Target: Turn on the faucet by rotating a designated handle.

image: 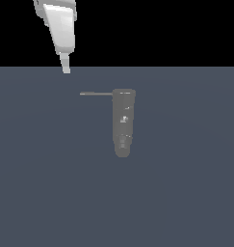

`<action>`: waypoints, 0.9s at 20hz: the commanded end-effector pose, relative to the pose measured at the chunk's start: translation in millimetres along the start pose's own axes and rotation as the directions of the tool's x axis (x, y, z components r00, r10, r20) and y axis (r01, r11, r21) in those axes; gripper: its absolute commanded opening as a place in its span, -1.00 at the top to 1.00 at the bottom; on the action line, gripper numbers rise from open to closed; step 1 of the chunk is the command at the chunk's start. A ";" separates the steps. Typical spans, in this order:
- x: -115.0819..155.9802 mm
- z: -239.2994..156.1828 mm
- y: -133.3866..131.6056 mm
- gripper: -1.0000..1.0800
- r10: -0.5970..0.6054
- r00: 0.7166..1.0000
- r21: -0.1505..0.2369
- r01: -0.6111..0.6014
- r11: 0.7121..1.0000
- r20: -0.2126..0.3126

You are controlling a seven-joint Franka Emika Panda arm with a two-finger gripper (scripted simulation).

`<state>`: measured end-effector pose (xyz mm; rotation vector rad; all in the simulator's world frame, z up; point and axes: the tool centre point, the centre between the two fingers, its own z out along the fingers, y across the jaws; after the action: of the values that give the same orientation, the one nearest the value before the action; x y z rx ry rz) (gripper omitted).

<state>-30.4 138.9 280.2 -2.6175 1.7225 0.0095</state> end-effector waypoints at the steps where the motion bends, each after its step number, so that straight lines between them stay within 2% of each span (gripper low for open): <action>1: 6.4 9.4 -11.2 1.00 0.053 0.999 0.000 -0.053 0.999 -0.001; 7: 26.0 33.1 -37.7 1.00 0.186 0.983 0.000 -0.186 0.983 -0.005; 18: 64.5 69.0 -73.5 1.00 0.388 0.922 0.001 -0.388 0.922 -0.011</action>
<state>57.0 112.3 214.7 -2.2589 2.1841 0.0005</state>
